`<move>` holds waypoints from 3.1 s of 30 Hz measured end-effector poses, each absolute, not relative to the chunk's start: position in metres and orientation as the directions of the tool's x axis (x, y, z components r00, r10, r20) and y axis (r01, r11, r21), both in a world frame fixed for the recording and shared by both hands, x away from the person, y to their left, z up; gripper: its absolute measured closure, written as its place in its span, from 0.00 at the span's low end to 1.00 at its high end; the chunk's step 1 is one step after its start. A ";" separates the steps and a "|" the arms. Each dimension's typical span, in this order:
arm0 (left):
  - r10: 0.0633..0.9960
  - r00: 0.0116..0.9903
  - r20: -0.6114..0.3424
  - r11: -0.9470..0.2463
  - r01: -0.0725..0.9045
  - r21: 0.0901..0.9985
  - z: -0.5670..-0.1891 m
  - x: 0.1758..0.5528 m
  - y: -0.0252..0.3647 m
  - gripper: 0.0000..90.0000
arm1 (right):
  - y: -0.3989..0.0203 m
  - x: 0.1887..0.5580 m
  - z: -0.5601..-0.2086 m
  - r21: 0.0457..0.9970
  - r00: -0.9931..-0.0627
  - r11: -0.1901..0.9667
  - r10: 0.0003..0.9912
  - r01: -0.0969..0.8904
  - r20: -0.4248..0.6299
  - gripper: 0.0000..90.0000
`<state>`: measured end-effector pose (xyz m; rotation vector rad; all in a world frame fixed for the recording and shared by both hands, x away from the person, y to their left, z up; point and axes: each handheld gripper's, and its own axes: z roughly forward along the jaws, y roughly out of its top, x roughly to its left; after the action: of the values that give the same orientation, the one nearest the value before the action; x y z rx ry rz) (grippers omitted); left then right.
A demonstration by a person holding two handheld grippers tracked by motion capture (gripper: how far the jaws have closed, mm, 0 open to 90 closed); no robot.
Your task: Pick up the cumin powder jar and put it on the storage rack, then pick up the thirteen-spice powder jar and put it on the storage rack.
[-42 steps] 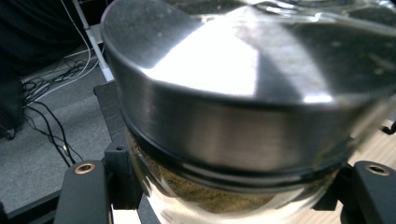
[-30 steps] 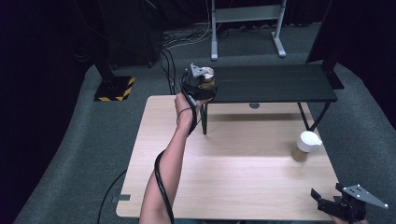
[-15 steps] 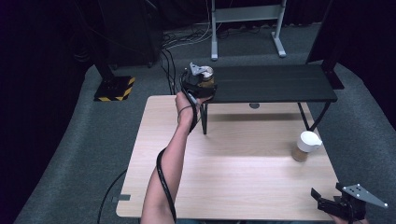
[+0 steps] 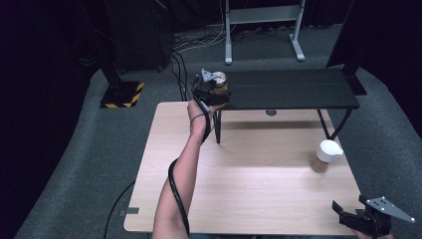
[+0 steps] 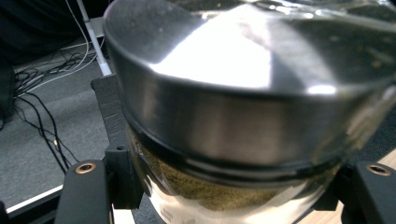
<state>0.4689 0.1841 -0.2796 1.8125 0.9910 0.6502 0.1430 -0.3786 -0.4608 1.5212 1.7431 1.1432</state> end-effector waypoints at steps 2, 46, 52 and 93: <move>0.847 0.532 0.003 -0.226 0.355 0.907 -0.280 0.470 0.185 0.34 | -0.378 0.143 -0.461 0.868 -0.205 -0.003 0.971 0.497 0.120 0.00; 0.892 0.443 0.088 -0.255 0.333 0.908 -0.327 0.343 0.256 0.00 | -0.375 0.142 -0.458 0.882 -0.225 -0.014 0.965 0.470 0.136 0.00; 0.905 0.420 0.061 -0.222 0.347 0.911 -0.390 0.288 0.273 0.00 | -0.374 0.144 -0.458 0.884 -0.230 -0.013 0.964 0.467 0.136 0.00; 0.902 0.418 -0.109 -0.144 0.528 0.837 -0.480 0.263 0.289 0.00 | -0.348 0.181 -0.468 0.908 -0.185 -0.027 0.976 0.419 0.114 0.00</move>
<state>0.2625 0.2886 -0.4800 1.8082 1.2317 0.5427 0.1805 -0.3482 -0.4675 1.4734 1.6509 1.1874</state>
